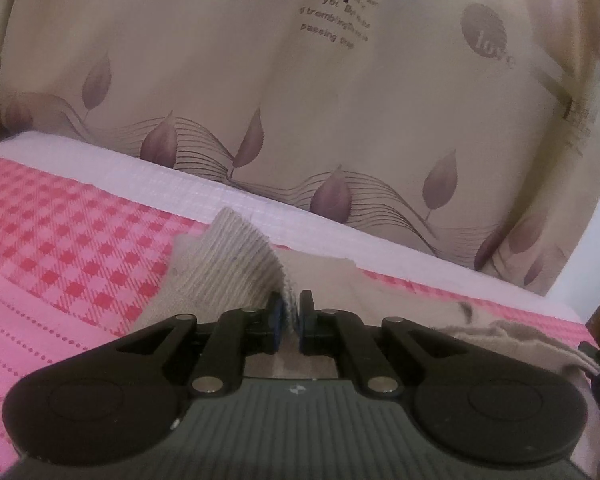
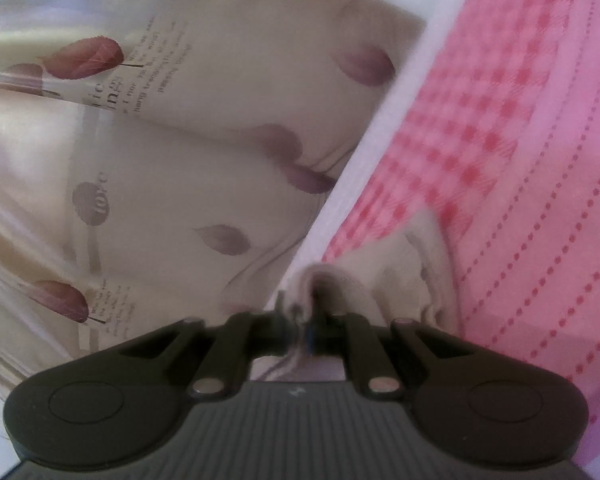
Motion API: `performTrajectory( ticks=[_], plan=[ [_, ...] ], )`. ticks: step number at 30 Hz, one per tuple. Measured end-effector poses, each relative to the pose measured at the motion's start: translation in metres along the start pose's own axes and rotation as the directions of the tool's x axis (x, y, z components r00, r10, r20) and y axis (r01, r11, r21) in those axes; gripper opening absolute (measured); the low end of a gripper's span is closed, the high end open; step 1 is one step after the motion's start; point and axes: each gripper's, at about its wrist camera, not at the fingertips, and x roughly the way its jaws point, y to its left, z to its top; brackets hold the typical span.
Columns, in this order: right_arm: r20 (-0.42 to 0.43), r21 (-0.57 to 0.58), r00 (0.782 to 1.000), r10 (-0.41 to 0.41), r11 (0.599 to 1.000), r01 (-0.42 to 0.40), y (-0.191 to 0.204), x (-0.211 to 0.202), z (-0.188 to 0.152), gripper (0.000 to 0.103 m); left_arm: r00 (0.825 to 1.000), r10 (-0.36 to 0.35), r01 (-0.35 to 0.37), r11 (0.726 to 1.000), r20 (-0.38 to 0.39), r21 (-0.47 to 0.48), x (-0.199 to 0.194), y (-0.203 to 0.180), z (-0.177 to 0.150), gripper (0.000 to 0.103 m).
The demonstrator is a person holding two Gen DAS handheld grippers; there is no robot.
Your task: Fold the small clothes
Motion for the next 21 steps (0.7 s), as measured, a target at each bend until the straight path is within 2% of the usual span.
performTrajectory(
  ticks=[3,5,7,8,9,10,11,12,14,15,17,19,21],
  plan=[
    [0.005,-0.009,1.0,-0.007,1.0,0.007,-0.002,0.005,0.001,0.011,1.0,0.007,-0.007,1.0,0.001,-0.004,0.004,0.002,0.001,0.018],
    [0.007,-0.007,1.0,-0.013,1.0,0.013,-0.004,0.008,0.003,0.011,1.0,0.016,-0.016,1.0,0.011,-0.01,0.005,0.003,0.001,0.03],
    [0.01,-0.013,1.0,-0.022,1.0,0.022,-0.004,0.01,0.004,0.011,1.0,0.022,-0.022,1.0,0.022,-0.015,0.006,0.004,0.003,0.049],
    [0.013,-0.02,0.999,-0.029,0.999,0.029,-0.004,0.011,0.005,0.013,0.999,0.027,-0.026,0.999,0.026,-0.021,0.005,0.005,0.004,0.054],
    [0.017,-0.024,0.999,-0.029,0.999,0.03,-0.003,0.011,0.005,0.017,0.999,0.028,-0.026,0.999,0.035,-0.03,0.004,0.006,0.005,0.063],
    [0.021,-0.022,0.999,-0.025,0.999,0.026,-0.002,0.012,0.006,0.021,0.999,0.027,-0.025,0.999,0.044,-0.035,0.003,0.008,0.006,0.067],
    [0.032,-0.019,0.999,-0.017,1.0,0.018,-0.001,0.01,0.006,0.035,0.998,0.028,-0.027,0.999,0.052,-0.032,0.001,0.008,0.007,0.068],
    [0.051,-0.019,0.999,-0.004,1.0,0.005,0.0,0.007,0.007,0.054,0.998,0.031,-0.029,0.999,0.056,-0.027,0.0,0.009,0.008,0.072],
    [0.087,-0.017,0.996,0.013,1.0,-0.011,0.002,-0.002,0.008,0.078,0.997,0.034,-0.033,0.999,0.064,-0.018,-0.005,0.01,0.009,0.079],
    [0.106,-0.014,0.994,0.023,1.0,-0.022,0.003,-0.008,0.008,0.078,0.997,0.035,-0.034,0.999,0.068,-0.017,-0.008,0.012,0.01,0.082],
    [0.09,-0.037,0.995,0.053,0.998,-0.049,0.008,-0.015,0.008,0.078,0.997,0.035,-0.034,0.999,0.073,-0.013,-0.016,0.017,0.011,0.085],
    [0.033,-0.151,0.998,0.045,0.988,-0.04,0.021,-0.019,-0.001,0.078,0.997,0.038,-0.037,0.999,0.06,-0.006,-0.025,0.023,0.012,0.095],
    [-0.029,-0.329,0.999,-0.019,0.944,0.008,0.041,-0.019,-0.018,0.078,0.998,0.028,-0.029,1.0,0.053,0.008,-0.036,0.032,0.011,0.098]
  ],
)
